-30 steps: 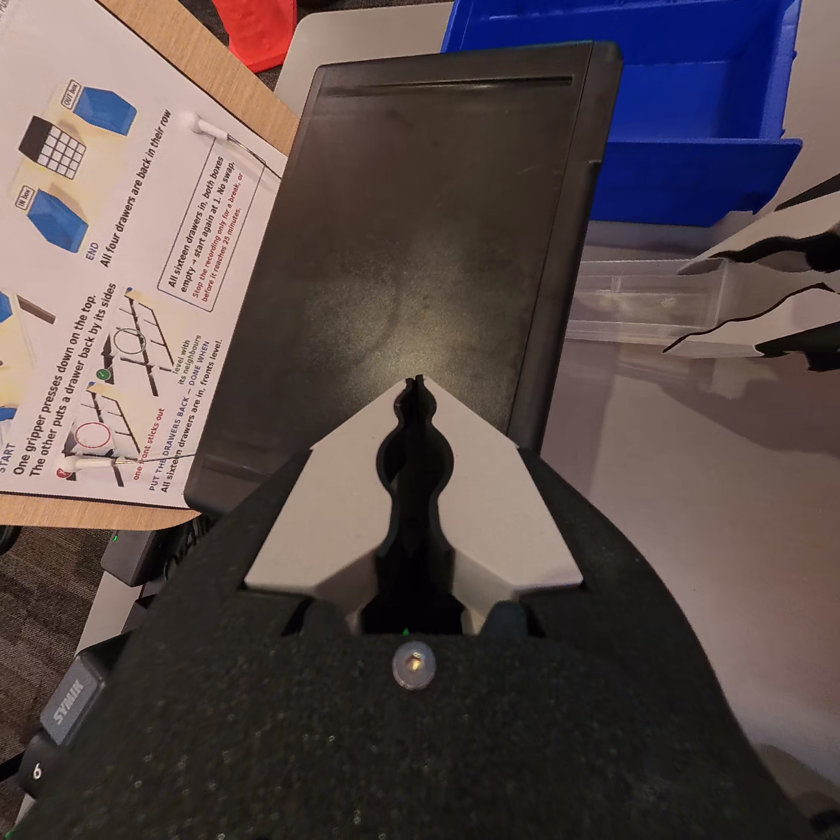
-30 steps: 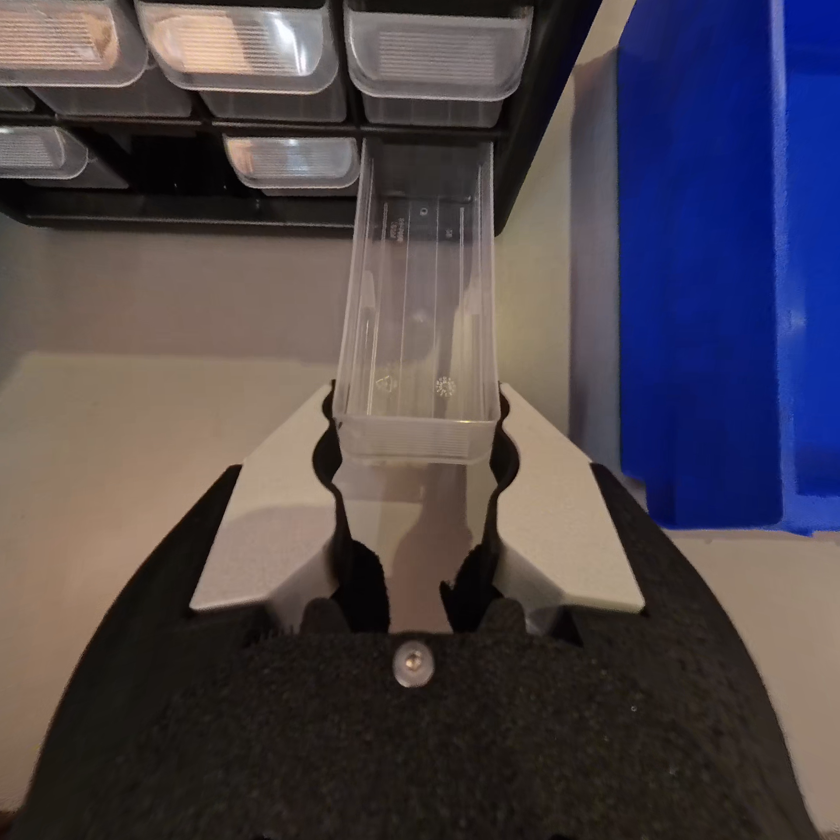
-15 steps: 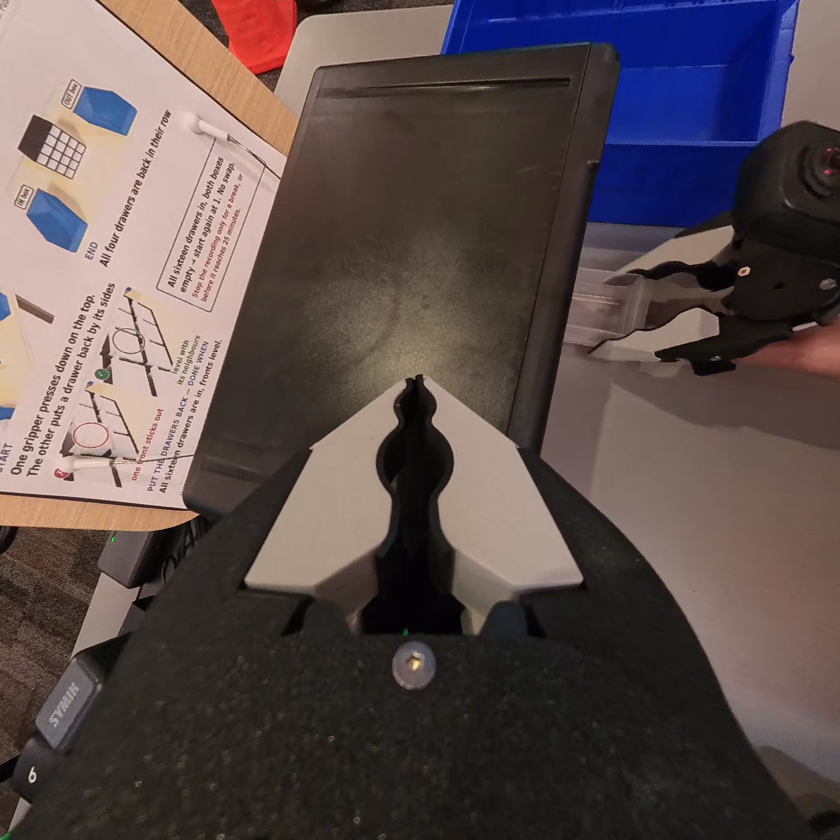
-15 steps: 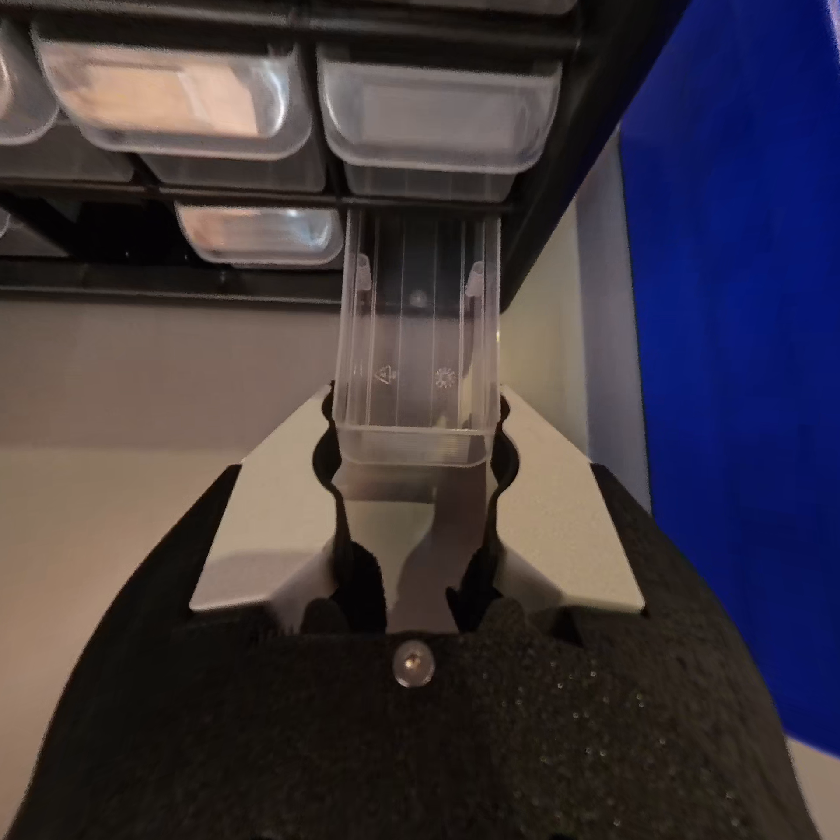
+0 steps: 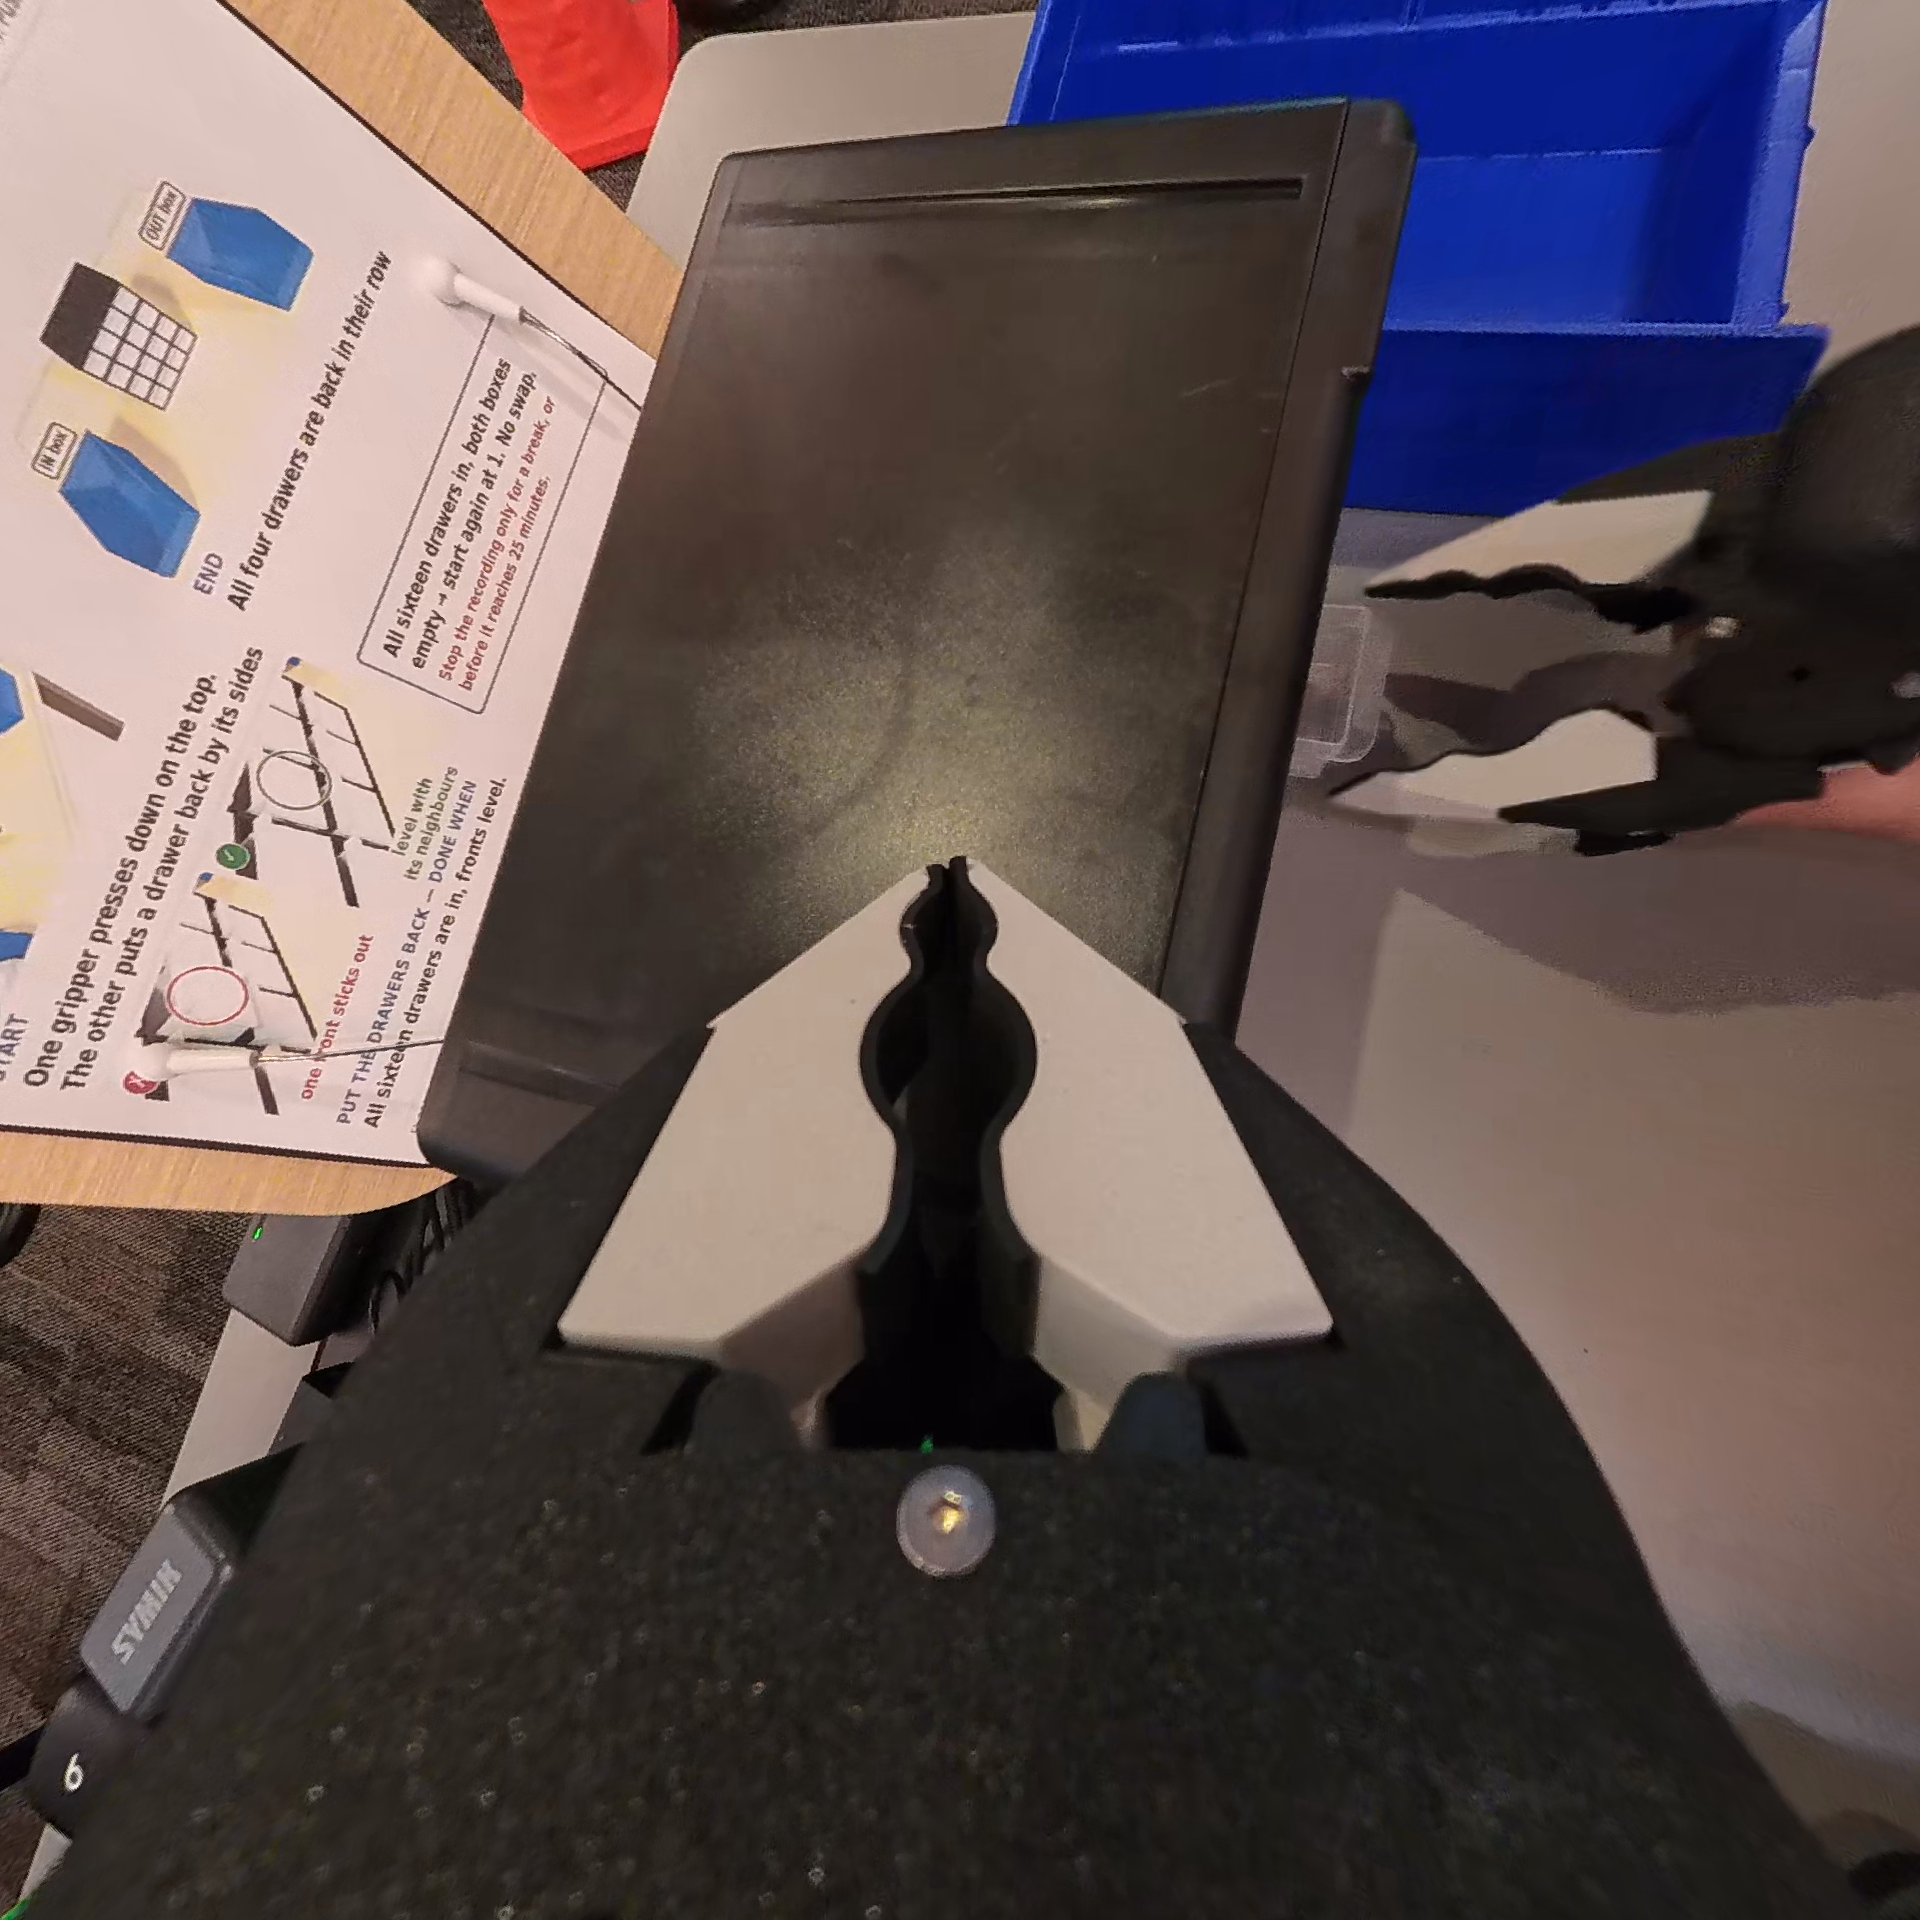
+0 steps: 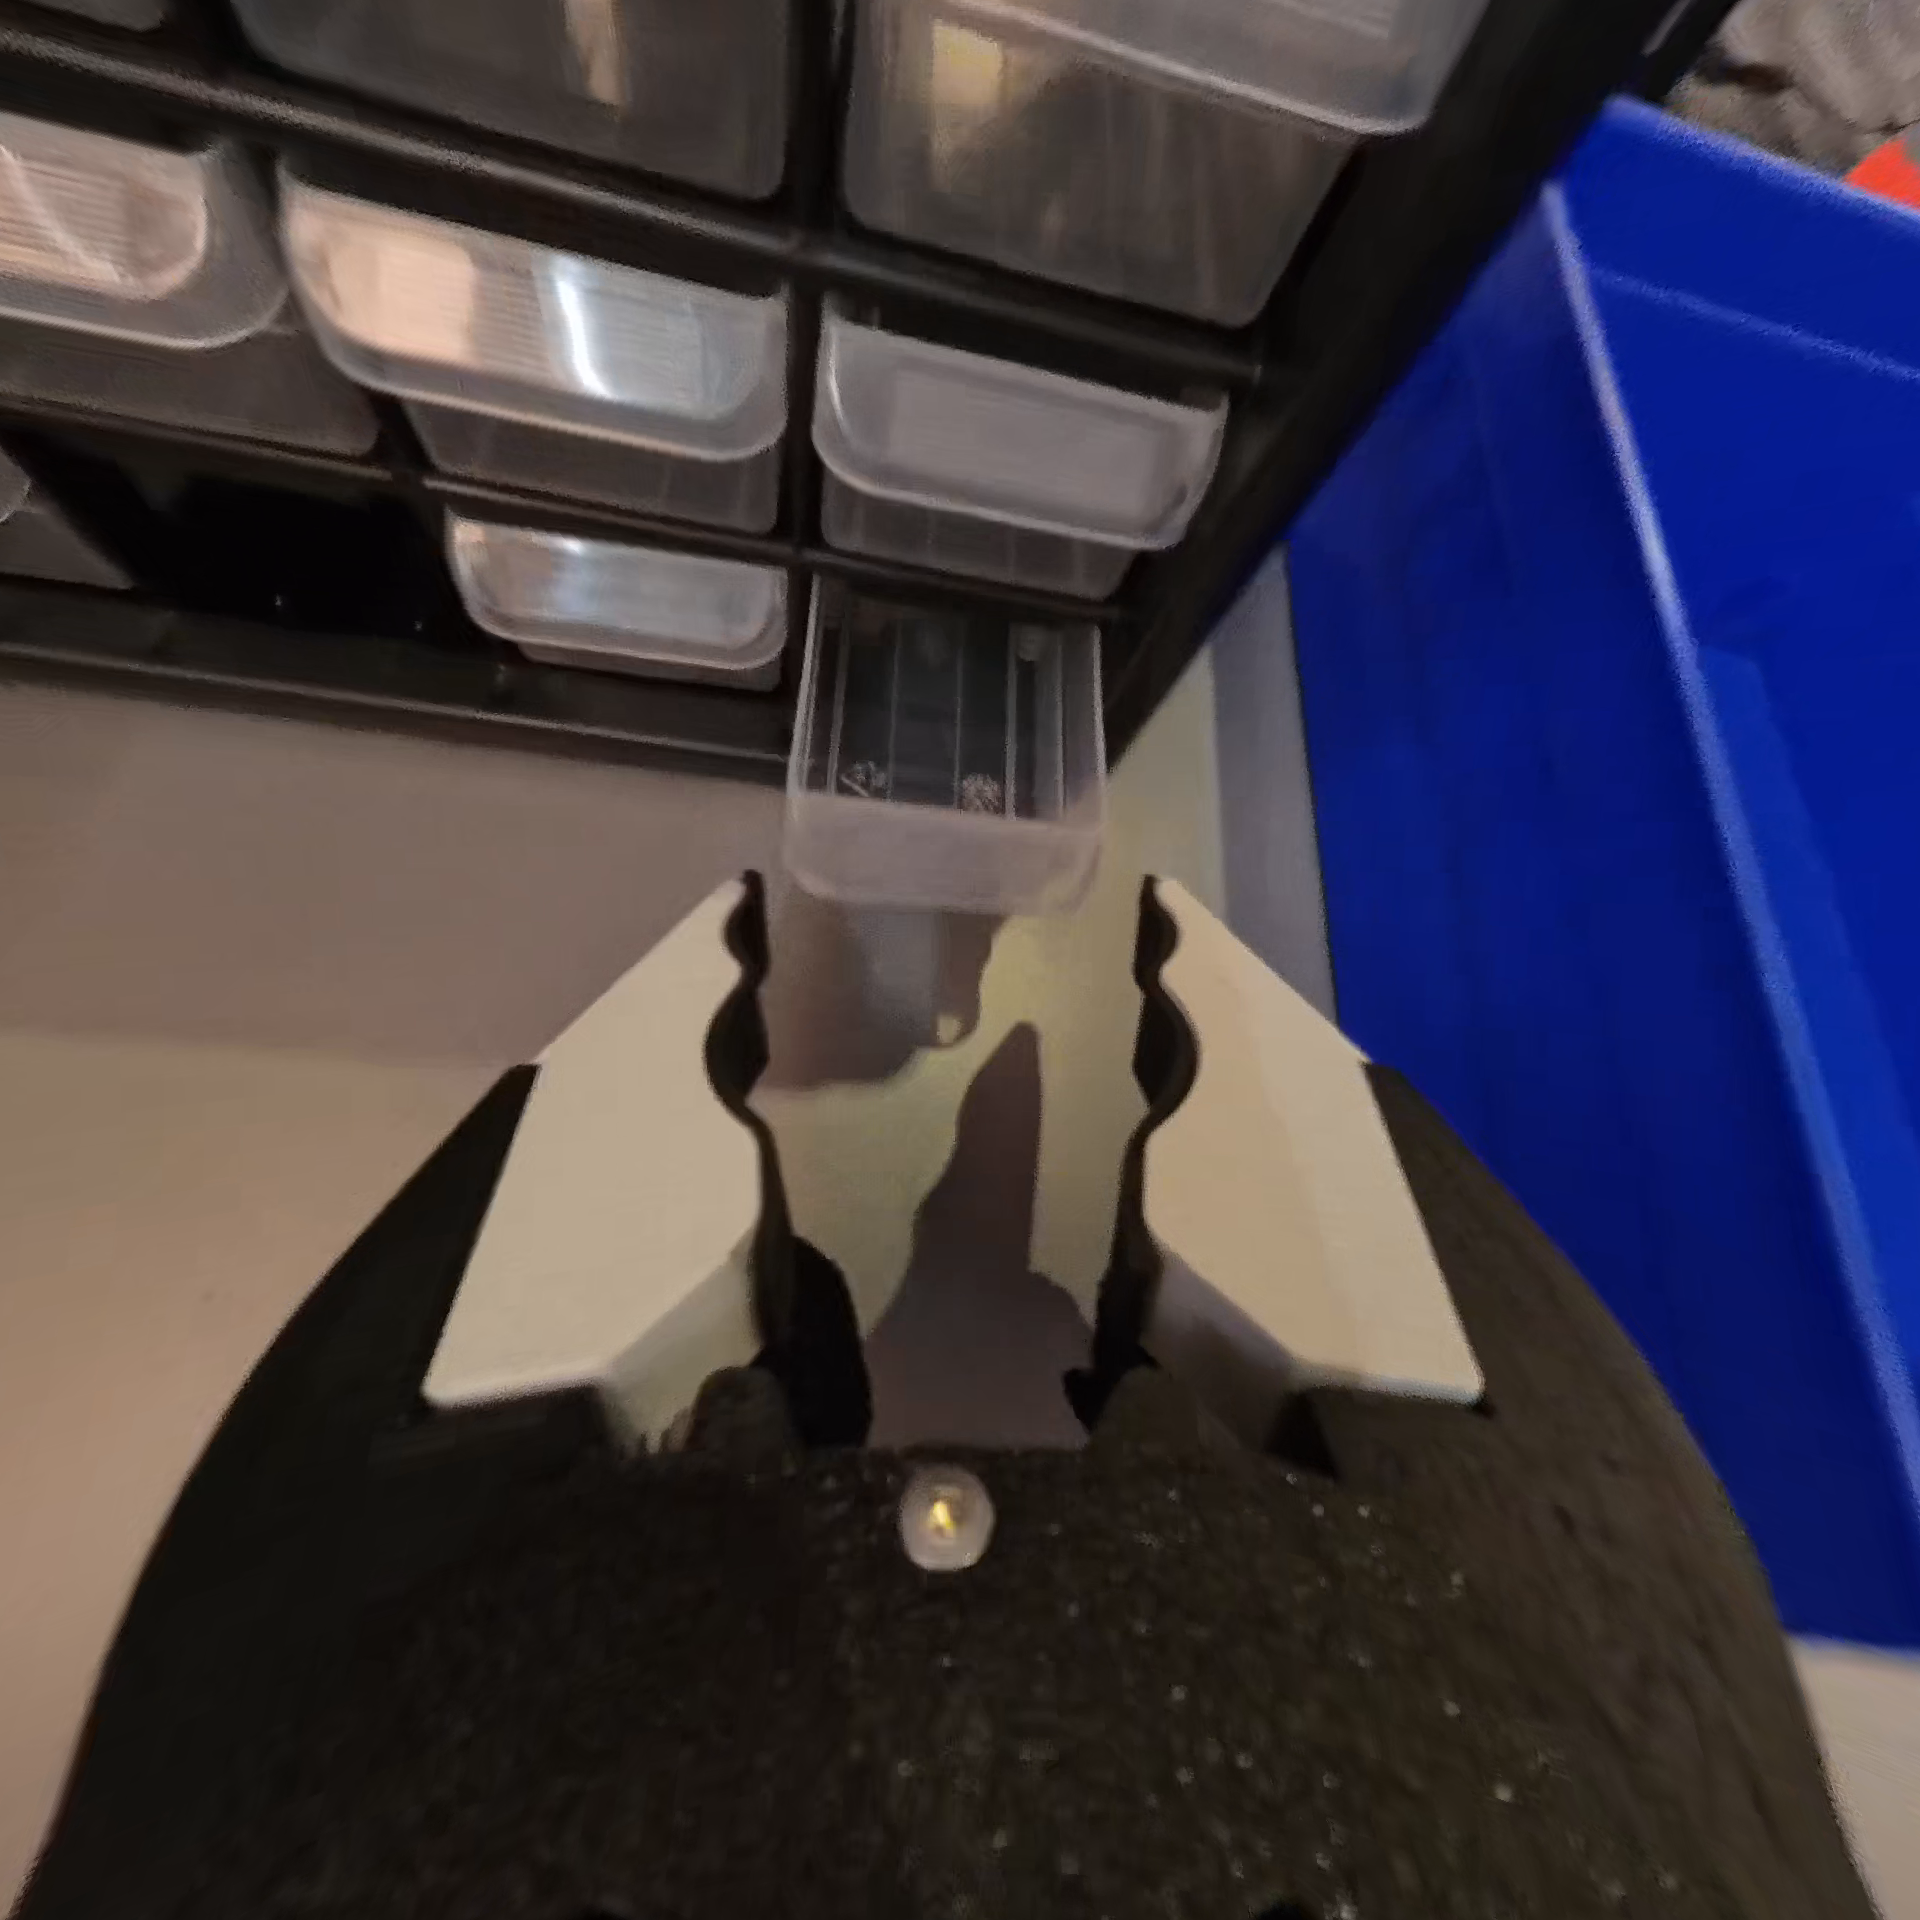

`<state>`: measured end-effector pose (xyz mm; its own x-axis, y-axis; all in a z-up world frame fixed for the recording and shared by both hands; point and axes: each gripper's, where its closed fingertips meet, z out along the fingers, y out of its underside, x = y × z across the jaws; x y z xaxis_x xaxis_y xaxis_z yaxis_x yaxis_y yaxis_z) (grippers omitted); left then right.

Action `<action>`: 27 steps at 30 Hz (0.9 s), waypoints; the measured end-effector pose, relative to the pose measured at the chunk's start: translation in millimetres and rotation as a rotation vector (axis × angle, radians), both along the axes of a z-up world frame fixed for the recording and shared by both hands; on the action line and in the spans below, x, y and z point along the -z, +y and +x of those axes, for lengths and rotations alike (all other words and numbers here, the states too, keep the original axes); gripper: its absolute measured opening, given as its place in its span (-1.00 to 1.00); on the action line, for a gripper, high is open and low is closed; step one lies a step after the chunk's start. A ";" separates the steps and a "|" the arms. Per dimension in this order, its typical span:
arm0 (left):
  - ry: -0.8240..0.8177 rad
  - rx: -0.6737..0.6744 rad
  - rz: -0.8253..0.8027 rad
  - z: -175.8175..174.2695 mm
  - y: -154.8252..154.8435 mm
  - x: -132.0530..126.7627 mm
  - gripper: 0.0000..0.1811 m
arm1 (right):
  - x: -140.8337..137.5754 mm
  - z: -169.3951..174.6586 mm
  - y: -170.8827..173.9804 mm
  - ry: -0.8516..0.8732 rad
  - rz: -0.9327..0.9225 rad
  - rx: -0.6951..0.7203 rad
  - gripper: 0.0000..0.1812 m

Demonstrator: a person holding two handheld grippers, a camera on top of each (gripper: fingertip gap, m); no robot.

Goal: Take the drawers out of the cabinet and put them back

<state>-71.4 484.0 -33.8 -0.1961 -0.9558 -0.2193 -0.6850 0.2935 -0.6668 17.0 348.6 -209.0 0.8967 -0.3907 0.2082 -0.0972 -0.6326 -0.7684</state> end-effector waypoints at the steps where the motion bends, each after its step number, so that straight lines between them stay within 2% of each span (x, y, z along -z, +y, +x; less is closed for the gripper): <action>1: 0.001 0.000 0.002 0.0 0.0 0.0 -1.00 | -1.8 -2.7 -6.0 -0.005 0.022 0.012 -0.35; 4: 0.007 -0.002 0.011 0.1 0.3 -0.1 -1.00 | 0.3 -5.0 -8.7 0.018 0.055 0.025 -0.63; 18: -0.004 0.001 -0.004 0.2 0.8 -0.3 -1.00 | 10.9 16.3 34.3 0.042 0.020 -0.003 -0.64; 27: -0.001 0.001 0.001 0.4 1.1 -0.5 -1.00 | 13.7 15.0 31.3 0.064 0.016 -0.015 -0.59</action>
<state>-71.0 485.2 -33.3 -0.1964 -0.9554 -0.2207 -0.6840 0.2948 -0.6673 31.9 379.9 -222.7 0.9137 -0.3802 0.1437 -0.1375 -0.6219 -0.7710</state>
